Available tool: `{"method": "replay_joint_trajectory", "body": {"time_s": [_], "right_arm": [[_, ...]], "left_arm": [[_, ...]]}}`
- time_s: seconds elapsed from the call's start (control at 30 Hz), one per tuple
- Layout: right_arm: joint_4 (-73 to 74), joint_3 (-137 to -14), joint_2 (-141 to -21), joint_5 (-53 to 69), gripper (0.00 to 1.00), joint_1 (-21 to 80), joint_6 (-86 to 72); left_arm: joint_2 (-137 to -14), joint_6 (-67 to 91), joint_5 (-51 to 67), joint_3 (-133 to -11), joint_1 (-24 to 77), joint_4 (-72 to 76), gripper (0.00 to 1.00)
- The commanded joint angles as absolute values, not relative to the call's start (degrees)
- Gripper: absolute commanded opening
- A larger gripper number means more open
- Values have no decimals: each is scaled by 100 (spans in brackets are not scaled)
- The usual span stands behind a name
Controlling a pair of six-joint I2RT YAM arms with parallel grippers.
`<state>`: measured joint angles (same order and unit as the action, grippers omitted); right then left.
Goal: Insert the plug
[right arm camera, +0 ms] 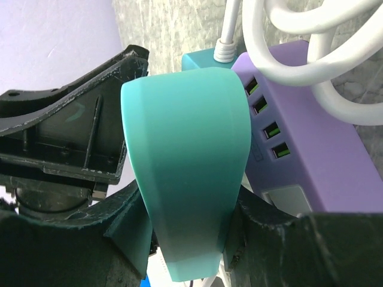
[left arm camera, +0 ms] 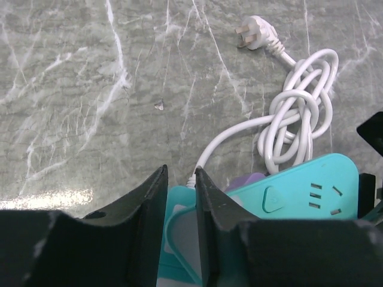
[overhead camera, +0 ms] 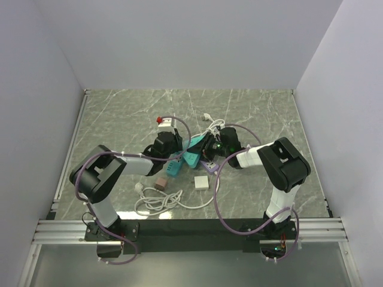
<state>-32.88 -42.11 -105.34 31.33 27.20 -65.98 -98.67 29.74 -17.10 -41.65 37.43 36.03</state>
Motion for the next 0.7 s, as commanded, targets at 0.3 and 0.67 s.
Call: {"method": "replay_joint_trajectory", "body": {"time_s": [0.3, 0.67], "right_arm": [[-1073, -3683, -10715, 713, 25, 2725, -5950], [-1300, -3279, -10292, 518, 90, 2725, -6082]], "left_arm": [[-10450, 3024, -3234, -4526, 4447, 2883, 27], [-10521, 3076, -3401, -4456, 4482, 2927, 25]]}}
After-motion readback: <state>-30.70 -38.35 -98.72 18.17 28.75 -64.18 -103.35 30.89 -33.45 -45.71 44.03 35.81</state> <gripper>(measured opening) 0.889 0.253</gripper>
